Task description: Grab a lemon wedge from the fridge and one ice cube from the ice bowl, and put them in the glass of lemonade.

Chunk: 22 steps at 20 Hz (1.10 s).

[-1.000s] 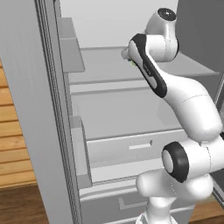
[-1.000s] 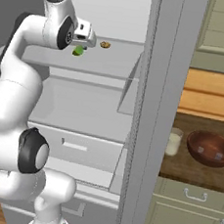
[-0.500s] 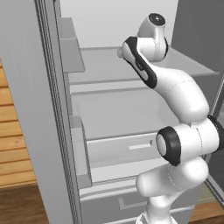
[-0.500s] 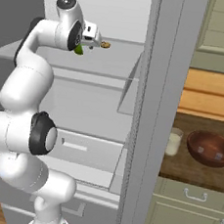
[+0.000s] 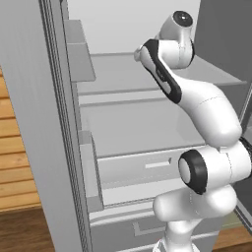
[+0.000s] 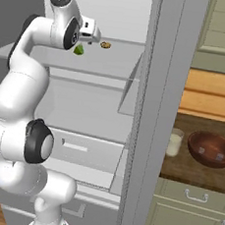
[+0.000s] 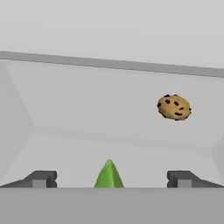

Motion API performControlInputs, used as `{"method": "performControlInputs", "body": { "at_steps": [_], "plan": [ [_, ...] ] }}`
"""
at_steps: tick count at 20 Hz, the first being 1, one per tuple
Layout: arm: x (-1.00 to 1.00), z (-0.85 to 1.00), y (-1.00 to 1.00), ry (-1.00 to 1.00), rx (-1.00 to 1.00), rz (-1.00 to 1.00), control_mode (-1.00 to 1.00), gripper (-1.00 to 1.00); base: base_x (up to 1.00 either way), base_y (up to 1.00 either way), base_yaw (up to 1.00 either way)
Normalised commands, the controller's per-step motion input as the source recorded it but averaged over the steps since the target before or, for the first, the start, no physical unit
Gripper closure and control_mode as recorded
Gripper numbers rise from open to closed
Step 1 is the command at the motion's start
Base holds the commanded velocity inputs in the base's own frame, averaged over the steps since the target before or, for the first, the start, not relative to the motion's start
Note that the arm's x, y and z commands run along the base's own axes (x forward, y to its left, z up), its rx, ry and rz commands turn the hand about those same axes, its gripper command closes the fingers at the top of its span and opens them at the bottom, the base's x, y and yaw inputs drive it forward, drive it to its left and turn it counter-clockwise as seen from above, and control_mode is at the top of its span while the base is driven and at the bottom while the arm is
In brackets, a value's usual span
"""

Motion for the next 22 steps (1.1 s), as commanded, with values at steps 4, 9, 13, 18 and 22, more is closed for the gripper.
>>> {"method": "performControlInputs", "body": {
  "at_steps": [4, 9, 13, 18, 22],
  "plan": [
    [-0.21, 0.00, -0.08, -0.02, 0.00, 0.00, -1.00, -1.00, 0.00, 0.00, 0.00],
    [-0.06, -0.06, 0.00, 0.00, 0.00, 0.00, -1.00, -1.00, 0.00, 0.00, 0.00],
    [0.00, -0.14, 0.00, 0.00, 0.00, 0.00, -1.00, -1.00, 0.00, 0.00, 0.00],
    [0.00, -0.43, 0.00, 0.00, -0.01, 0.00, -1.00, 1.00, 0.00, 0.00, 0.00],
    [0.06, -0.59, 0.00, 0.00, -0.02, 0.00, -1.00, 1.00, 0.00, 0.00, 0.00]
  ]
}}
